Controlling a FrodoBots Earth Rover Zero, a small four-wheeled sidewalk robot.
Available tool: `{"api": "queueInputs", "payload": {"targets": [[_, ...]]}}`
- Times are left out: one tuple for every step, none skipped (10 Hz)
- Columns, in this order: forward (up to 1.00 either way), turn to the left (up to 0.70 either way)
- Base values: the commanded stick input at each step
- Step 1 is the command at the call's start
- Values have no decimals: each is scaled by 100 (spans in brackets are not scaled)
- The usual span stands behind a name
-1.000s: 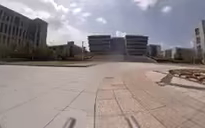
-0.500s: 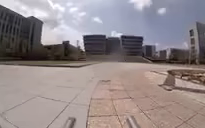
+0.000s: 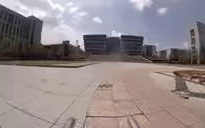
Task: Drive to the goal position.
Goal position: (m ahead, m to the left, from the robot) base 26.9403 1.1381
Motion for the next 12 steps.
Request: {"api": "queueInputs", "payload": {"targets": [[100,0],[100,0],[100,0],[100,-10],[100,-27],[100,-27],[100,-19],[100,0],[100,0],[100,0],[100,0],[100,0]]}}
